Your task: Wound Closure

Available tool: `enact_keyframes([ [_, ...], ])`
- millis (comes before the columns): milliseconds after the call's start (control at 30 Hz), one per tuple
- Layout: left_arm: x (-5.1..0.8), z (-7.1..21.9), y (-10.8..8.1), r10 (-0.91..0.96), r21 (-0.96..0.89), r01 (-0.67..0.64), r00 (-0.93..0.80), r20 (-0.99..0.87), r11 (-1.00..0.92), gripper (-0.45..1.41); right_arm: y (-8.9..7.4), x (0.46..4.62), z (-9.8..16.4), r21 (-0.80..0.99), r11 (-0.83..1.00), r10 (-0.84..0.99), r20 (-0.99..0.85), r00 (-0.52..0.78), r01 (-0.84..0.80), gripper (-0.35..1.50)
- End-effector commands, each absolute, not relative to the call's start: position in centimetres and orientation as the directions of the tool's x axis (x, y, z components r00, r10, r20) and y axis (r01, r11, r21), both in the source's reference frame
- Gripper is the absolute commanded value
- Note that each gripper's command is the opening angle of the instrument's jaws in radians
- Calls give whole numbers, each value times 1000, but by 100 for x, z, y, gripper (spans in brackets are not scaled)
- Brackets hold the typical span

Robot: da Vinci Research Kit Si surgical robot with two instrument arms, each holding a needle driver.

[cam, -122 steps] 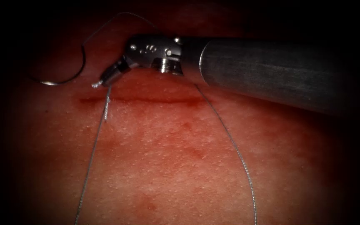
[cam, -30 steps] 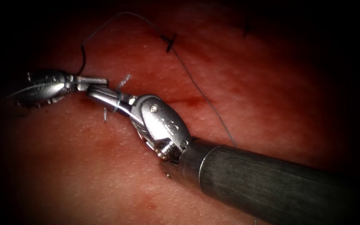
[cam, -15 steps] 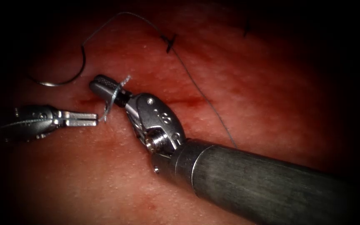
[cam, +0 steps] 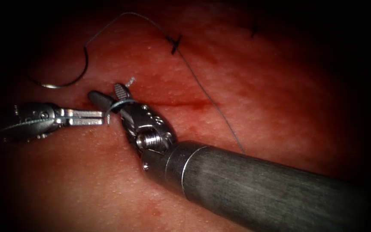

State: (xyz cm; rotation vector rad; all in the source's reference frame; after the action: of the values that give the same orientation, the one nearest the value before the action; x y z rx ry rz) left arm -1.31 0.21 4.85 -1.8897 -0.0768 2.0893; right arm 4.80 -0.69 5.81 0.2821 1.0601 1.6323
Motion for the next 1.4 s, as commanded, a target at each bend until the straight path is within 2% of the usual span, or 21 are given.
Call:
enact_keyframes([
  [33,-138,491,25,265,-247,-198,-70,-962,-949,-45,-66,485,589,756,-3,869,-323,-376,-655,86],
  [233,-140,496,32,265,-247,-199,-69,-962,-948,-45,-78,476,607,760,-88,850,-280,-446,-644,89],
  [467,-146,497,33,266,-246,-201,-75,-961,-948,-45,-67,469,636,776,-174,840,-205,-503,-607,83],
  [733,-147,493,28,266,-247,-195,-82,-960,-949,-45,-63,467,665,780,-216,849,-148,-508,-588,81],
  [967,-146,492,23,264,-245,-189,-83,-961,-951,-45,-73,491,673,786,-204,876,-119,-467,-583,66],
  [1000,-146,492,23,264,-245,-189,-82,-961,-951,-45,-74,494,672,788,-203,877,-117,-466,-581,61],
  [1033,-145,492,23,264,-246,-188,-82,-961,-951,-45,-76,500,668,794,-201,881,-110,-461,-573,39],
  [1100,-145,492,24,264,-246,-187,-82,-961,-951,-45,-80,505,663,799,-205,880,-102,-463,-565,-26],
  [1133,-144,493,24,264,-246,-187,-82,-961,-951,-45,-82,506,660,801,-210,878,-97,-469,-560,-35],
  [1300,-141,496,29,264,-246,-182,-79,-961,-952,-45,-81,511,642,787,-218,876,-103,-472,-577,-35],
  [1400,-136,498,31,265,-245,-188,-89,-960,-951,-45,-77,512,629,778,-104,881,-218,-420,-620,-35],
])
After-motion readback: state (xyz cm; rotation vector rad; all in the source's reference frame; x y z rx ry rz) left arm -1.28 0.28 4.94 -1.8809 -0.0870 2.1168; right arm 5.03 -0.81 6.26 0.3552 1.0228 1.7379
